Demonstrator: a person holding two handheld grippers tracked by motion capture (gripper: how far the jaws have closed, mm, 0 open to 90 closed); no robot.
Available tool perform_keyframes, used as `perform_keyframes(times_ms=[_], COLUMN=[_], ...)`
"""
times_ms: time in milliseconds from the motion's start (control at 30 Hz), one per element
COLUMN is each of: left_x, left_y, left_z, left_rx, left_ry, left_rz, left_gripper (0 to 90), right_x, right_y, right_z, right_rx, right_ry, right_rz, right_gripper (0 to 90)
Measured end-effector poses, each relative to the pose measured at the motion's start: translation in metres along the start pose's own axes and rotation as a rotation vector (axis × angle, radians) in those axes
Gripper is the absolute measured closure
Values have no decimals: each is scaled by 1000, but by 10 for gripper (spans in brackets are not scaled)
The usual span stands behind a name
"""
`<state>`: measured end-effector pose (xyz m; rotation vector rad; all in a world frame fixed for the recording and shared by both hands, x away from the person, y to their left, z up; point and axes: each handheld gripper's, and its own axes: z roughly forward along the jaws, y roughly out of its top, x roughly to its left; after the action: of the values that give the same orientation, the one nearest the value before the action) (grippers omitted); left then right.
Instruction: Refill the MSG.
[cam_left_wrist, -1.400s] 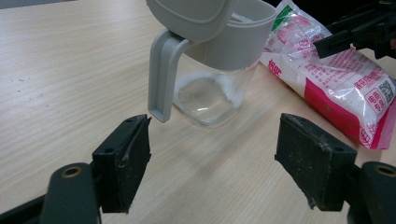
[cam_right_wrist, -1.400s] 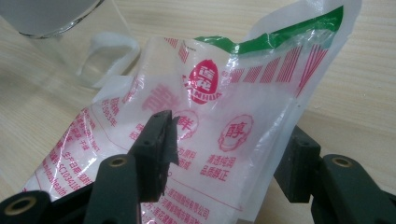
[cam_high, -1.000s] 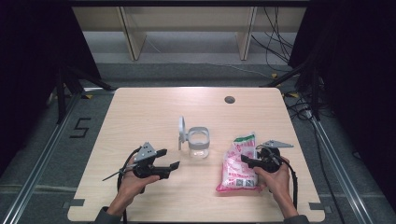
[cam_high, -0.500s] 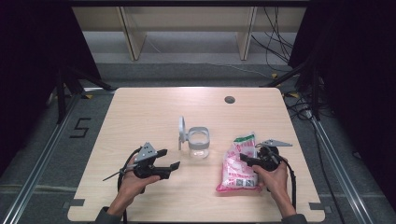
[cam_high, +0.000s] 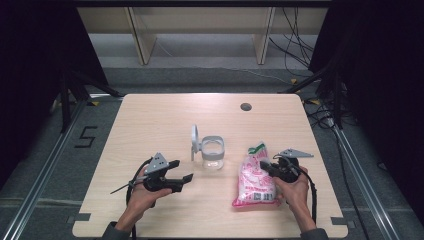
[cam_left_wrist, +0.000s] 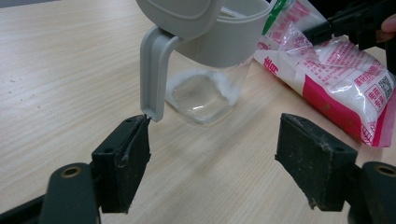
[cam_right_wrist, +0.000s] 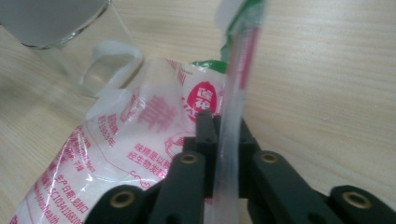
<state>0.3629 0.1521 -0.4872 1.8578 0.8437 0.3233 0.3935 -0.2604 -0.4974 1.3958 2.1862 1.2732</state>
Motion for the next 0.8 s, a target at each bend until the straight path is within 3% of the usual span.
perform_keyframes(times_ms=[100,167,367,400,467,500,533,600,700,733,800], left_x=[0,0,-5,-6,-6,-6,-5,-7,-6,-5,-7], left_y=[0,0,-1,-1,-1,-1,0,-1,-1,-1,-1], left_z=[0,0,3,4,4,3,3,3,4,5,5], left_rx=[0,-1,8,8,5,6,5,-2,3,10,17], left_ry=[-1,-5,-24,-26,-32,-27,-29,-24,-27,-38,-32], left_rz=[1,4,4,15,12,22,28,0,8,36,38], left_gripper=[251,251,257,257,256,256,256,256,256,255,255], right_x=[2,4,15,15,22,21,24,29,33,37,40], right_y=[0,1,6,7,10,12,13,16,22,24,28], right_z=[-1,-4,-18,-21,-27,-28,-32,-38,-45,-48,-51], right_rx=[-23,-20,-84,-101,-134,-156,-158,-188,-223,-214,-249], right_ry=[20,-2,36,46,70,67,69,87,94,96,94], right_rz=[-13,-21,-17,-40,-20,-64,-52,-43,-83,-70,-110], right_gripper=[898,900,900,900,900,900,900,900,900,900,900])
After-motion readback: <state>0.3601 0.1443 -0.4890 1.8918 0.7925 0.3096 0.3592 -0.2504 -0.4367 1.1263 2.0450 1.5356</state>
